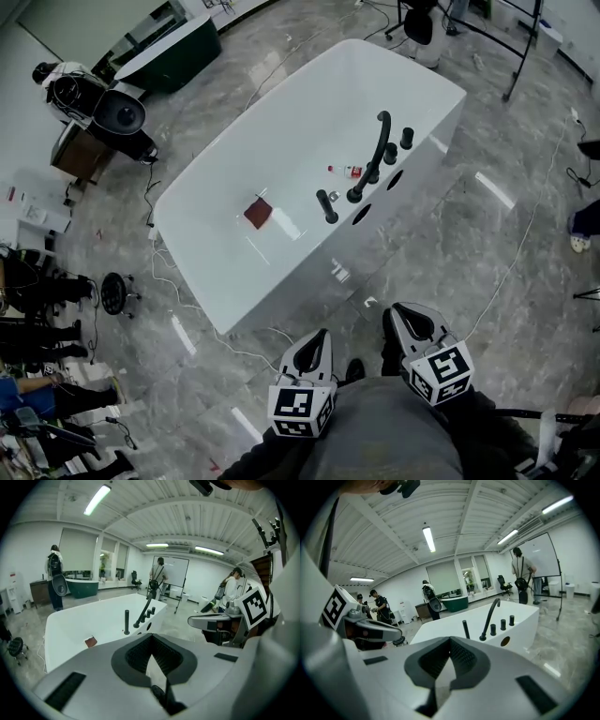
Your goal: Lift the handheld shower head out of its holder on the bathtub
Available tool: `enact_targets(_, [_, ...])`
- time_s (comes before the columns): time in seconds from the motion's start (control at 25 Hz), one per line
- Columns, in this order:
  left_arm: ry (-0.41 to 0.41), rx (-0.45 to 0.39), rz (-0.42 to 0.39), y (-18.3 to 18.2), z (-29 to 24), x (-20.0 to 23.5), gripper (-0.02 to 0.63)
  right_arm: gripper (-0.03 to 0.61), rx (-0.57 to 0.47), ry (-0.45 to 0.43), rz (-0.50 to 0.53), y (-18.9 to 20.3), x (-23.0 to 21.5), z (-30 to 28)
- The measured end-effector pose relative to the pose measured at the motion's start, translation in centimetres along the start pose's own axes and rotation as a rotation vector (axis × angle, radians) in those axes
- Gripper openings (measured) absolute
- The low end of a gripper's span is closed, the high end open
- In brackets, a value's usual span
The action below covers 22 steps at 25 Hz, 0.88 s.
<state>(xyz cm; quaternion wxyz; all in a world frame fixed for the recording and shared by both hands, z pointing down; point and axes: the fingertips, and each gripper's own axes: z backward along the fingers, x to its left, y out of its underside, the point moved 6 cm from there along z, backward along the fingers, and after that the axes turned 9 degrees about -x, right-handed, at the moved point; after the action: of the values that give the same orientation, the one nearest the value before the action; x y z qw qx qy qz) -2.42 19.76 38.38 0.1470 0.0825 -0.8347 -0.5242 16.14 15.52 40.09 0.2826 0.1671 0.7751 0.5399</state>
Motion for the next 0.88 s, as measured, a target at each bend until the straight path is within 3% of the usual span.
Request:
enact_targets(0.24, [-0.025,0.006,-0.024,-3.5,-4.3,-2.0,0.003,0.003,-0.005,-0.03,-0.014,-3.2,-5.2,-2.0])
enact_targets(0.48, [-0.057,0.012,-0.032,-4.0,-7.0,-3.1,0.003,0.003,0.016,-0.054,-0.036,-3.2,-8.9,-3.5])
enact_targets(0.88, [-0.121,0.006,0.061,-4.4,-10.3,3.4,0.003,0.003,0.092,-0.106,0.0,-3.9,-8.5,-11.3])
